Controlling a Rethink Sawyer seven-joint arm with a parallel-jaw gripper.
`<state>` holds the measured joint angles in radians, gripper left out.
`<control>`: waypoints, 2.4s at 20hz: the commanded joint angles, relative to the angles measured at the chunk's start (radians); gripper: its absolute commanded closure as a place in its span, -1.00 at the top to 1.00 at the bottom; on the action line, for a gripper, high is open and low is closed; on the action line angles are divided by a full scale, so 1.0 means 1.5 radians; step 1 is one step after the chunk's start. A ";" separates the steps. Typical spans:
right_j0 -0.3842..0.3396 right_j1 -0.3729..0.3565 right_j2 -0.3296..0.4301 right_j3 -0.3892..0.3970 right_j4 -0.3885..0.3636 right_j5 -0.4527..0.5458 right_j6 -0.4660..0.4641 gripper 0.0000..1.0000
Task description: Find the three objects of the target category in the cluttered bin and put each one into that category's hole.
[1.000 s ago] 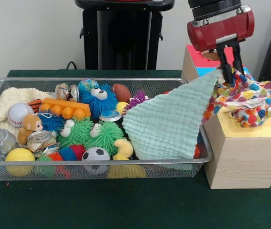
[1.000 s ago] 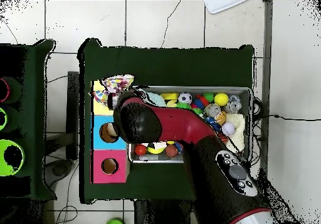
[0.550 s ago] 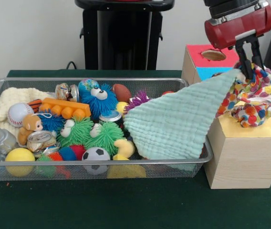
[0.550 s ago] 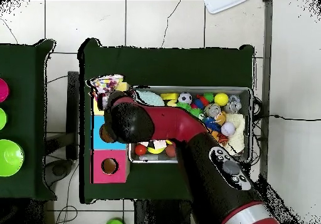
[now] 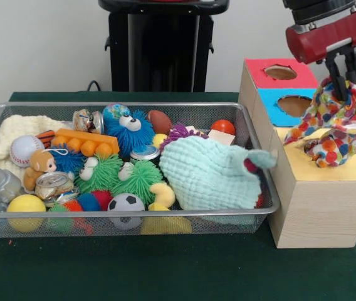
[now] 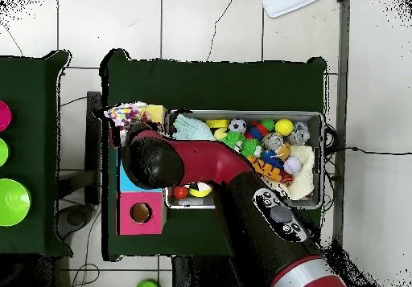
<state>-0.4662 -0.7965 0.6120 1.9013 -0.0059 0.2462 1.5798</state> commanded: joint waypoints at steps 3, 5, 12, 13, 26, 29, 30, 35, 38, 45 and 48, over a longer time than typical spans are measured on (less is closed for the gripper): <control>0.054 0.048 -0.078 -0.007 0.000 -0.067 0.137 -1.00; 0.091 0.061 -0.137 -0.032 -0.002 -0.059 0.137 -1.00; 0.165 0.103 -0.258 -0.101 -0.018 -0.043 0.103 -1.00; 0.167 0.105 -0.265 -0.104 -0.017 -0.038 0.100 -1.00; 0.181 0.096 -0.310 -0.131 -0.032 0.022 0.053 -1.00; 0.173 0.065 -0.293 -0.112 -0.009 0.076 0.058 -1.00; 0.173 0.056 -0.289 -0.108 -0.004 0.090 0.059 -1.00; 0.179 0.023 -0.285 -0.093 0.009 0.137 0.076 -1.00; 0.180 0.012 -0.280 -0.087 0.019 0.170 0.085 -1.00; 0.176 -0.037 -0.251 -0.055 0.060 0.257 0.098 -1.00; 0.178 -0.051 -0.252 -0.057 0.072 0.288 0.101 -1.00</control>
<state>-0.1724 -0.8191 0.2121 1.7672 0.0399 0.5033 1.5798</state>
